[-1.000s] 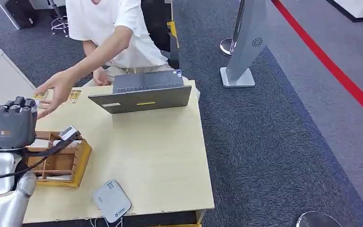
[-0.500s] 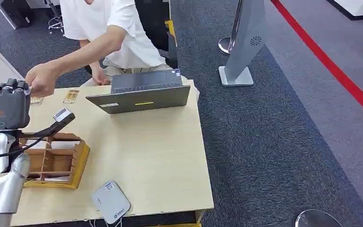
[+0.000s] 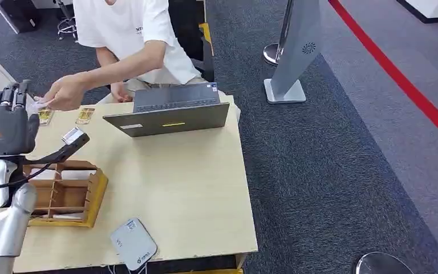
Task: Pass the card to the sensor for recognition and then transmit it.
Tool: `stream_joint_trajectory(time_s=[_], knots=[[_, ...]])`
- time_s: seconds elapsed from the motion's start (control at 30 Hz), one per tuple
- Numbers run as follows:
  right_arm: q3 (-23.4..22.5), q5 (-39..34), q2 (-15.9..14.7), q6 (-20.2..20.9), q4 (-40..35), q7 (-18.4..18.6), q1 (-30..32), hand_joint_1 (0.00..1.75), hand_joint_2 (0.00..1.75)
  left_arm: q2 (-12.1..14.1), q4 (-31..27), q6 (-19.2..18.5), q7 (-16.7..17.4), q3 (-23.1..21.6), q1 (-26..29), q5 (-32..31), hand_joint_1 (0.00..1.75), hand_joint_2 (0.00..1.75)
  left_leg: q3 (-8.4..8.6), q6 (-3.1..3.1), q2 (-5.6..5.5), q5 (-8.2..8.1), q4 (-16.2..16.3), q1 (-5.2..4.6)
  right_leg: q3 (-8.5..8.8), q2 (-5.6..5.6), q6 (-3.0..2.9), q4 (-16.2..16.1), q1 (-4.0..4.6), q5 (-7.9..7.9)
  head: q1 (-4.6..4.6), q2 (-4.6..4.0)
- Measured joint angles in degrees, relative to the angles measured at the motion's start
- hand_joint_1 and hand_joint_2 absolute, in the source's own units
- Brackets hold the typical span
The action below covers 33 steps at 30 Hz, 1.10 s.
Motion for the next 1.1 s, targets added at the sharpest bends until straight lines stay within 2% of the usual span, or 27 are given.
stream_joint_trajectory(time_s=[0.1,0.37,0.43,0.53,0.67,0.87,1.1], knots=[[0.0,-0.5,0.0,-0.3,0.0,0.3,0.1,0.0,1.75,0.0,-3.4,-0.1,0.1,-0.2,3.5,0.0,0.0,1.75,0.01,0.0,0.02,0.0,0.0,-0.01,0.01,0.02,0.0,0.0,-0.01,0.0,0.0,0.0],[-0.6,-2.2,0.0,-0.7,0.0,0.3,0.4,0.0,1.75,0.1,-17.6,0.6,-0.3,-0.8,18.9,1.8,0.0,1.75,-0.02,0.03,0.01,-0.07,0.0,-0.02,-0.03,-0.01,0.01,0.0,-0.02,-0.02,0.02,0.0],[-0.9,-2.3,0.0,-0.7,0.0,0.3,0.4,0.0,1.75,0.2,-19.9,0.6,-0.3,-0.8,21.3,1.9,0.0,1.75,-0.04,0.03,-0.03,-0.07,0.0,-0.02,-0.03,-0.08,0.02,0.0,-0.02,-0.03,0.02,0.02],[-1.2,-2.8,0.0,-0.9,0.0,0.3,0.4,0.0,1.75,0.4,-23.3,0.9,-1.5,-0.8,25.2,1.9,0.0,1.75,-0.01,0.03,0.01,-0.07,0.0,-0.02,0.02,-0.05,0.01,0.0,-0.02,-0.02,0.0,0.02],[-1.9,-3.5,0.0,-1.4,0.0,0.4,0.8,0.0,1.75,0.4,-28.7,2.9,-3.1,-0.8,33.9,0.9,0.0,1.75,-0.01,0.03,0.07,-0.08,0.0,-0.02,-0.03,0.0,0.02,0.0,-0.02,-0.03,0.0,0.02],[-2.8,-4.1,0.0,-1.9,0.0,0.7,0.8,0.0,1.75,0.3,-33.1,5.1,-3.3,-1.0,42.7,1.0,0.0,1.75,-0.03,0.02,-0.01,-0.1,0.0,-0.02,-0.02,-0.08,0.05,0.0,-0.02,-0.06,0.0,0.0],[-3.0,-4.1,0.0,-2.4,0.0,0.7,0.9,0.0,1.75,0.0,-33.5,5.2,-1.9,-1.5,46.2,2.0,0.0,1.75,0.0,0.02,-0.03,-0.09,0.0,-0.01,0.02,-0.12,0.05,0.0,-0.02,-0.05,0.0,0.0]])
